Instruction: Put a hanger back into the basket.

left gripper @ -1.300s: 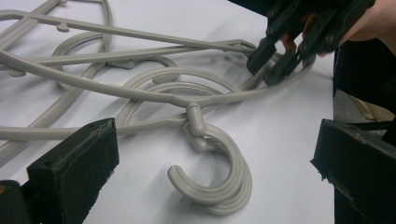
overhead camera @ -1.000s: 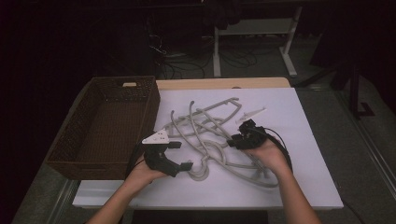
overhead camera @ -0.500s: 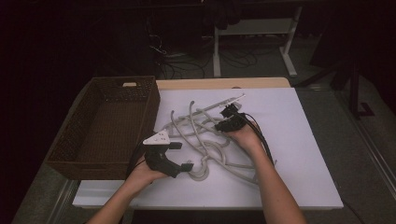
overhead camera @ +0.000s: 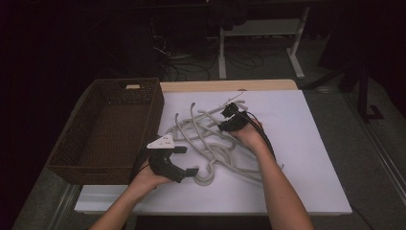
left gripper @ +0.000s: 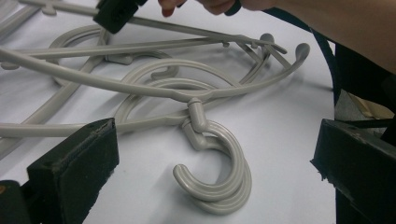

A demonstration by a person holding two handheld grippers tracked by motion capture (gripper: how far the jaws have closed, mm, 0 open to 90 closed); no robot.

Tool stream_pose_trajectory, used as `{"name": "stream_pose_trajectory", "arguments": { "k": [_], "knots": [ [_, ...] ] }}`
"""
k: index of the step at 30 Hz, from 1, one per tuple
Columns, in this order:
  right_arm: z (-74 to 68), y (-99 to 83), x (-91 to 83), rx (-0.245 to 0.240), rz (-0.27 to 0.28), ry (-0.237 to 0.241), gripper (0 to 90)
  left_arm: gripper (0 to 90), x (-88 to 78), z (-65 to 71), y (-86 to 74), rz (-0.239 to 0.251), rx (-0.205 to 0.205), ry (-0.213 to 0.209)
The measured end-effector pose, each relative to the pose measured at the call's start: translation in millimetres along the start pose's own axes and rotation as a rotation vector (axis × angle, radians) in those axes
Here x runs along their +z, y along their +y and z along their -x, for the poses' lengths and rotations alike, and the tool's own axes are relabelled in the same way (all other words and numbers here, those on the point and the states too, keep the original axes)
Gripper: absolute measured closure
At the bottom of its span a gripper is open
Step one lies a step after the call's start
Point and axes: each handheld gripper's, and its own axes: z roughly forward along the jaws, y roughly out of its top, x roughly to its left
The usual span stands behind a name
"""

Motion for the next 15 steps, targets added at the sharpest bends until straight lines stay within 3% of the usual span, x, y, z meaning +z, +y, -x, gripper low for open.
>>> {"name": "stream_pose_trajectory", "arguments": {
  "k": [3, 4, 6, 7, 8, 10, 11, 13, 14, 15],
  "knots": [
    [-1.8, 6.0, -7.6, -0.028, 0.025, 0.008, 80.3, 0.0, -0.8, -0.4, -0.1, 0.002, -0.004, 0.003],
    [-4.1, 9.7, -10.0, -0.058, 0.033, 0.027, 80.3, 0.0, -0.9, -0.3, 0.1, 0.003, -0.003, 0.001],
    [-8.1, 15.2, -10.3, -0.102, 0.025, 0.041, 80.4, 0.0, -0.8, 0.0, 0.2, 0.005, -0.003, 0.000],
    [-8.1, 15.2, -10.3, -0.102, 0.025, 0.041, 80.4, 0.0, -0.7, 0.3, 0.4, 0.005, -0.001, -0.001],
    [-13.6, 21.0, -9.4, -0.139, 0.025, 0.067, 80.4, 0.0, -0.8, 0.6, 0.6, 0.005, 0.001, -0.001],
    [-16.3, 23.8, -8.8, -0.159, 0.026, 0.085, 80.4, 0.0, -1.4, 1.5, 1.2, 0.008, 0.004, -0.002],
    [-22.4, 28.2, -6.4, -0.193, 0.033, 0.122, 80.4, 0.0, -1.5, 1.8, 1.3, 0.010, 0.004, -0.002],
    [-25.9, 29.8, -4.6, -0.209, 0.032, 0.140, 80.4, 0.0, -2.0, 2.2, 1.6, 0.011, 0.006, -0.002],
    [-34.2, 31.7, 1.7, -0.250, 0.012, 0.176, 80.4, 0.0, -2.2, 2.3, 1.5, 0.009, 0.009, -0.002],
    [-34.2, 31.7, 1.7, -0.250, 0.012, 0.176, 80.4, 0.0, -2.2, 2.3, 1.5, 0.009, 0.009, -0.002]
  ]
}}
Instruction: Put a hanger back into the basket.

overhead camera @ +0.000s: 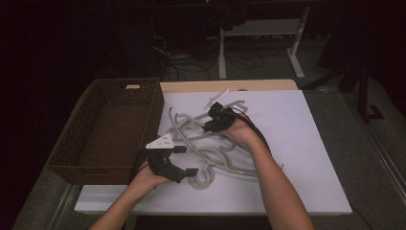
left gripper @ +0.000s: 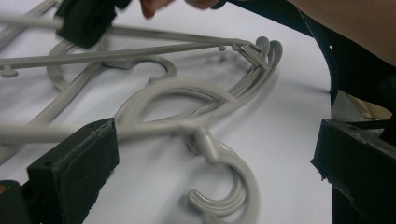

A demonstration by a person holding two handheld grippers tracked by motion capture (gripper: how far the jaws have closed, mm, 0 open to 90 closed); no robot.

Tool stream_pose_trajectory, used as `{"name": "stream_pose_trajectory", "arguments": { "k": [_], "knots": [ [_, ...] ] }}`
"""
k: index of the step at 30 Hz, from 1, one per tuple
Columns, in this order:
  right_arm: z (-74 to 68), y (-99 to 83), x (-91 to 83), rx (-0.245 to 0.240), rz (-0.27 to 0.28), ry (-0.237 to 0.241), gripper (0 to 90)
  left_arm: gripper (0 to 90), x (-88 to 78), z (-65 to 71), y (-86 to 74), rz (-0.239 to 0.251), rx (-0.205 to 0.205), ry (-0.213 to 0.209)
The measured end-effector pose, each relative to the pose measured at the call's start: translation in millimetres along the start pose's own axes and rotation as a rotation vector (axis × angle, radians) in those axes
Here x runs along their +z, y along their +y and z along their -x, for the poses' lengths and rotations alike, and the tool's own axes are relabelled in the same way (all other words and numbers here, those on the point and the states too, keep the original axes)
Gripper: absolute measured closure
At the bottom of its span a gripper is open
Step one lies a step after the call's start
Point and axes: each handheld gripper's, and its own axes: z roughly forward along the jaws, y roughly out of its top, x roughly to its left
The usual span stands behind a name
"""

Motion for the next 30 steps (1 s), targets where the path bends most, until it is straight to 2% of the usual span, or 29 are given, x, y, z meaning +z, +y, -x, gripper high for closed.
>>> {"name": "stream_pose_trajectory", "arguments": {
  "k": [1, 5, 7, 8, 11, 14, 15, 17, 18, 20, 25, 30],
  "knots": [
    [-4.5, 0.7, 7.3, -0.029, -0.018, 0.028, 80.3, 0.0, 0.1, 0.1, -0.1, -0.002, 0.001, 0.000],
    [-11.4, 0.7, 21.0, -0.062, -0.051, 0.062, 79.8, 0.0, 0.5, 0.4, -0.1, -0.002, 0.001, -0.002],
    [-12.3, 0.4, 23.4, -0.063, -0.057, 0.065, 79.3, 0.0, 1.2, 0.7, -0.3, -0.003, -0.001, -0.002],
    [-13.3, -0.4, 25.1, -0.060, -0.051, 0.059, 72.1, 0.0, 1.3, 0.5, -0.5, -0.007, 0.001, -0.002],
    [-13.1, -2.2, 20.2, -0.036, -0.024, 0.070, 69.0, 0.0, 0.9, 0.1, -0.9, -0.009, 0.002, -0.002],
    [-13.3, -8.4, 5.0, 0.013, 0.013, 0.042, 66.6, 0.0, 0.3, -0.5, -1.2, -0.008, 0.000, -0.001],
    [-13.4, -17.2, -8.6, 0.052, 0.026, 0.026, 66.6, 0.0, 0.3, -0.6, -1.3, -0.008, -0.001, -0.001],
    [-13.3, -20.7, -13.2, 0.058, 0.027, 0.018, 66.6, 0.0, 0.5, -0.6, -1.4, -0.009, -0.001, 0.001],
    [-14.9, -30.7, -25.5, 0.094, 0.031, 0.001, 66.9, 0.0, 0.6, -0.7, -1.5, -0.011, -0.001, 0.001],
    [-16.5, -42.0, -36.8, 0.116, 0.040, -0.013, 67.3, 0.0, 1.0, -0.9, -1.8, -0.015, 0.003, 0.002],
    [-23.4, -64.9, -55.8, 0.131, 0.066, -0.017, 67.3, 0.0, 3.1, -0.7, -3.2, -0.025, -0.003, 0.002],
    [-40.2, -89.5, -69.0, 0.133, 0.080, -0.003, 67.3, 0.0, 3.9, -1.3, -4.9, -0.034, -0.001, 0.008]
  ]
}}
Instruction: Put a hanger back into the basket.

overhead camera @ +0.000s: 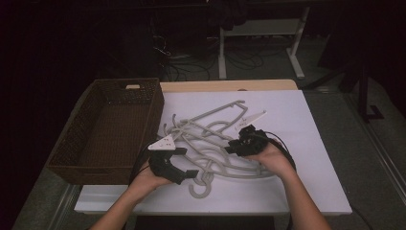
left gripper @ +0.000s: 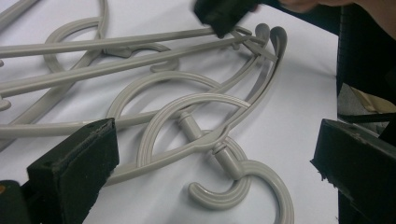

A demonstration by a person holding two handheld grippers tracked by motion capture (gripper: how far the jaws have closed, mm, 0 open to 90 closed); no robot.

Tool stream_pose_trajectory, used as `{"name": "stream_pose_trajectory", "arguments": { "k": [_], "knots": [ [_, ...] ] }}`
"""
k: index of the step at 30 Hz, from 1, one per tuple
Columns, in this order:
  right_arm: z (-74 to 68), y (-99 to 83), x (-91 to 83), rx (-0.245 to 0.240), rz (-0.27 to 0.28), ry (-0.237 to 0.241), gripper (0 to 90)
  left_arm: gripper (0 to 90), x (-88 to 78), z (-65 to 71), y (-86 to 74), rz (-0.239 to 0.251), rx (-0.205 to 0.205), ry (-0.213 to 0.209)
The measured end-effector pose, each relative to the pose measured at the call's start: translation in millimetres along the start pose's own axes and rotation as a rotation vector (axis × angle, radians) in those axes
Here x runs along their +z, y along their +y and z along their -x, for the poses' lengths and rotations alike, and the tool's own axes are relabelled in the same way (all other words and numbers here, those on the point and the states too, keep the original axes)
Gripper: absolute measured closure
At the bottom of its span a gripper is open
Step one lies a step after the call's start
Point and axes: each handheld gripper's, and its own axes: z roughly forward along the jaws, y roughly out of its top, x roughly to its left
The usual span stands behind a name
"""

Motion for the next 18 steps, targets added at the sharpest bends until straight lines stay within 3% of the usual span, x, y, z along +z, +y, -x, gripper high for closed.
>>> {"name": "stream_pose_trajectory", "arguments": {
  "k": [4, 9, 18],
  "knots": [
    [-13.8, -17.4, -2.7, -0.010, -0.008, 0.036, 67.3, 0.0, 0.7, -0.9, -1.1, -0.002, -0.005, 0.002],
    [-32.3, -36.4, 5.8, -0.040, -0.054, 0.102, 66.7, 0.0, 1.5, -1.8, -2.1, -0.010, -0.004, 0.008],
    [-36.4, -43.7, 25.2, -0.091, -0.155, 0.105, 66.3, 0.0, 2.7, -3.0, -3.9, -0.022, 0.001, 0.016]
  ]
}}
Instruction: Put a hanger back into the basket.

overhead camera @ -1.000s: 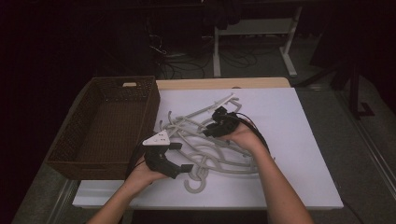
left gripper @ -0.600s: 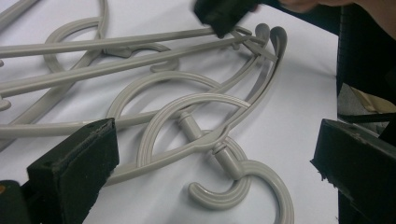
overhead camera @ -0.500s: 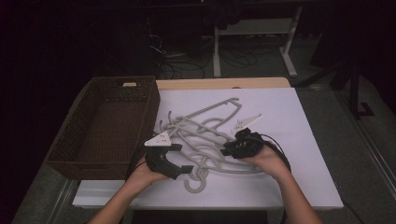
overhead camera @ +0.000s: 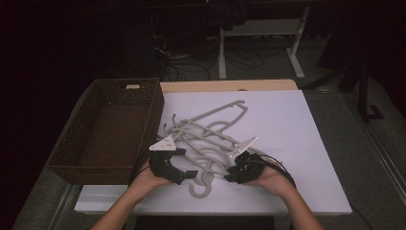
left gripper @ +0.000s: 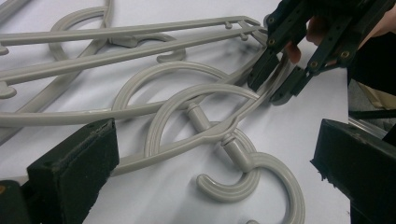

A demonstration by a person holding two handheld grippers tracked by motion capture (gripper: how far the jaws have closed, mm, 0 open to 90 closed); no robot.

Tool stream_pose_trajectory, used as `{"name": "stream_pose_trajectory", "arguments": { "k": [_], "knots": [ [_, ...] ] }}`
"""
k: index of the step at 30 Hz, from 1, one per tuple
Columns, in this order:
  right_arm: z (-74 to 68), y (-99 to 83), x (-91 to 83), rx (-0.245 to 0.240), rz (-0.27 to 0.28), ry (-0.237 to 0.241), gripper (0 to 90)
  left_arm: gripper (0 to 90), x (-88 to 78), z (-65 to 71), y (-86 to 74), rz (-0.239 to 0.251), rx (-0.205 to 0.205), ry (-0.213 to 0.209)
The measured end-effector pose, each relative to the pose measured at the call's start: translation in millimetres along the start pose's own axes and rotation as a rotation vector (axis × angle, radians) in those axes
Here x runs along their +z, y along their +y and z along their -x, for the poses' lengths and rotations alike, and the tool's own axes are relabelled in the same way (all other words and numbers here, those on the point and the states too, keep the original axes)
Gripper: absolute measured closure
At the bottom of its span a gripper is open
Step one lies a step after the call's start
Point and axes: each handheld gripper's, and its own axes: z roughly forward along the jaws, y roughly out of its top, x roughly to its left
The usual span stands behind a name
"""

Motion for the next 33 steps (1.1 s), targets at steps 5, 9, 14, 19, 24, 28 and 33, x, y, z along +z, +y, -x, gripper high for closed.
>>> {"name": "stream_pose_trajectory", "arguments": {
  "k": [5, 9, 14, 19, 24, 28, 33],
  "knots": [
    [-0.5, 1.3, 6.7, -0.054, -0.037, -0.021, 75.0, 0.0, 0.6, 0.6, 0.0, -0.001, 0.002, 0.002],
    [-0.2, 0.5, 5.7, -0.078, -0.040, -0.018, 76.7, 0.0, 1.1, 0.9, 0.4, -0.002, 0.005, 0.004],
    [-1.6, -0.5, 1.9, -0.125, -0.048, -0.014, 80.5, 0.0, 0.1, 1.0, 1.7, 0.002, 0.005, 0.003],
    [-1.2, -2.1, -9.3, -0.146, -0.038, -0.009, 80.7, 0.0, -4.0, 1.2, 6.9, 0.007, 0.013, 0.003],
    [-0.9, -4.9, -22.2, -0.165, -0.027, 0.000, 80.8, 0.0, -8.2, 4.7, 17.7, -0.014, 0.063, 0.018],
    [1.7, -6.0, -33.6, -0.181, -0.023, 0.024, 80.8, 0.0, -7.2, 4.4, 24.2, -0.028, 0.083, 0.024],
    [8.5, -8.9, -48.3, -0.209, -0.047, 0.098, 80.8, 0.0, -1.6, 5.2, 28.9, -0.084, 0.149, 0.028]
  ]
}}
